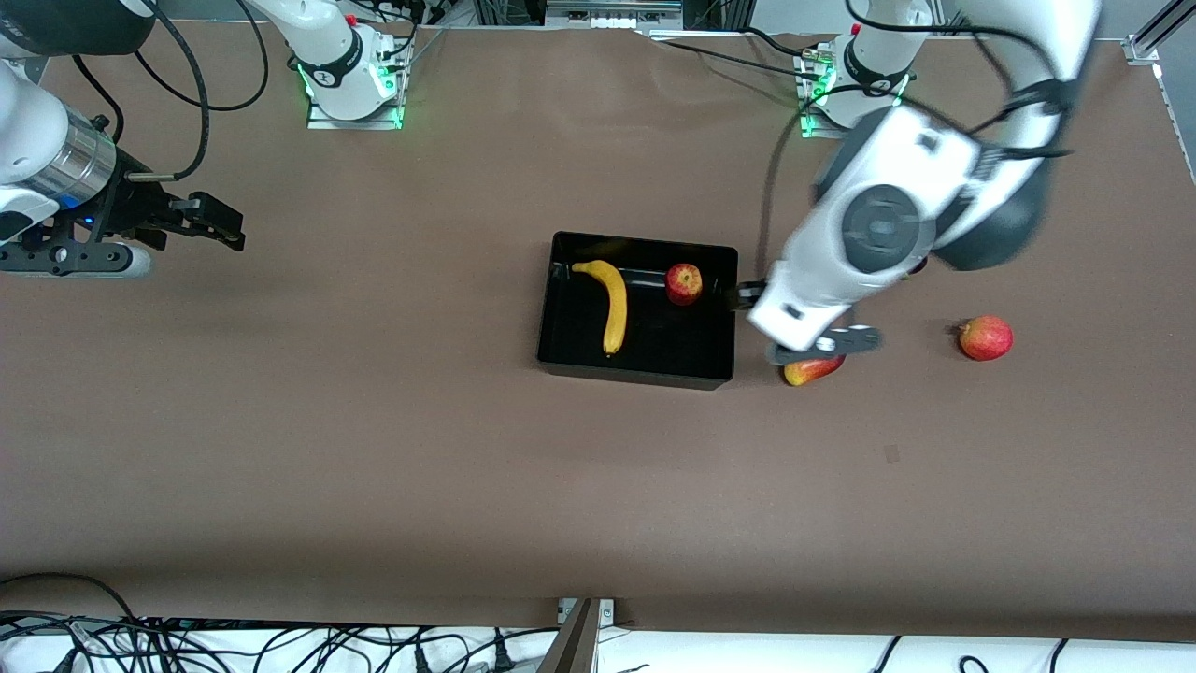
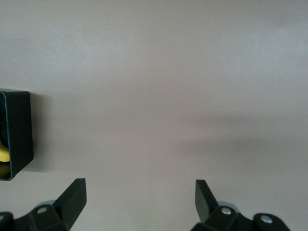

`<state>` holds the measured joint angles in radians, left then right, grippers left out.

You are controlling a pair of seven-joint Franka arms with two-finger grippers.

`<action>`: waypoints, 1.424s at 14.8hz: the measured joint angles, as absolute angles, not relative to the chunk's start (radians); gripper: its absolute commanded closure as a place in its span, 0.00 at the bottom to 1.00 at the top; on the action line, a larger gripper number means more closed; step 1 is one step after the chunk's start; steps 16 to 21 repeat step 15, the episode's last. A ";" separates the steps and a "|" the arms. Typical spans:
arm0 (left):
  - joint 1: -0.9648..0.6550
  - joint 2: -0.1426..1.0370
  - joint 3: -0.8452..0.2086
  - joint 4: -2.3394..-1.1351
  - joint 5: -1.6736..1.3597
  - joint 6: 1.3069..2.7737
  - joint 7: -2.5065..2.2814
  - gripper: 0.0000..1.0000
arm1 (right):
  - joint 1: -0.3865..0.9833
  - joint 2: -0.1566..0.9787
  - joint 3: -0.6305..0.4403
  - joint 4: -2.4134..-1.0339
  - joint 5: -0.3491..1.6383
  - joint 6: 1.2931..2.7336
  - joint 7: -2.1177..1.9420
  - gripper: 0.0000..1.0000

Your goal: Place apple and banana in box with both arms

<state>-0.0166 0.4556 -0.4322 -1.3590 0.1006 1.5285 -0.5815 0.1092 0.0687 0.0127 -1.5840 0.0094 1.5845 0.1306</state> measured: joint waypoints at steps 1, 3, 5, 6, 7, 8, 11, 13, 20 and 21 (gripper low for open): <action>0.026 0.455 -0.431 -1.335 0.103 1.491 -0.509 0.00 | 0.109 0.069 0.013 -1.584 0.009 1.585 0.131 0.00; 0.092 0.441 -0.422 -1.312 0.118 1.466 -0.379 0.00 | 0.109 0.069 0.013 -1.584 0.009 1.585 0.131 0.00; 0.091 0.396 -0.343 -1.313 0.116 1.457 -0.245 0.00 | 0.109 0.069 0.013 -1.584 0.009 1.585 0.131 0.00; 0.071 0.363 -0.279 -1.320 0.108 1.455 -0.161 0.00 | 0.109 0.069 0.013 -1.584 0.009 1.585 0.131 0.00; 0.049 0.321 -0.214 -1.338 0.100 1.462 -0.093 0.00 | 0.109 0.069 0.013 -1.584 0.009 1.585 0.131 0.00; 0.038 0.271 -0.166 -1.370 0.093 1.486 -0.051 0.00 | 0.109 0.069 0.013 -1.584 0.009 1.585 0.131 0.00; 0.037 0.093 -0.117 -1.516 0.090 1.549 -0.024 0.00 | 0.109 0.069 0.013 -1.584 0.009 1.585 0.131 0.00; 0.027 -0.008 -0.088 -1.601 0.083 1.561 -0.024 0.00 | 0.109 0.069 0.013 -1.584 0.009 1.585 0.131 0.00; 0.017 -0.056 -0.064 -1.645 0.063 1.573 -0.023 0.00 | 0.109 0.069 0.013 -1.584 0.009 1.585 0.131 0.00; 0.017 -0.056 -0.064 -1.645 0.063 1.573 -0.023 0.00 | 0.109 0.069 0.013 -1.584 0.009 1.585 0.131 0.00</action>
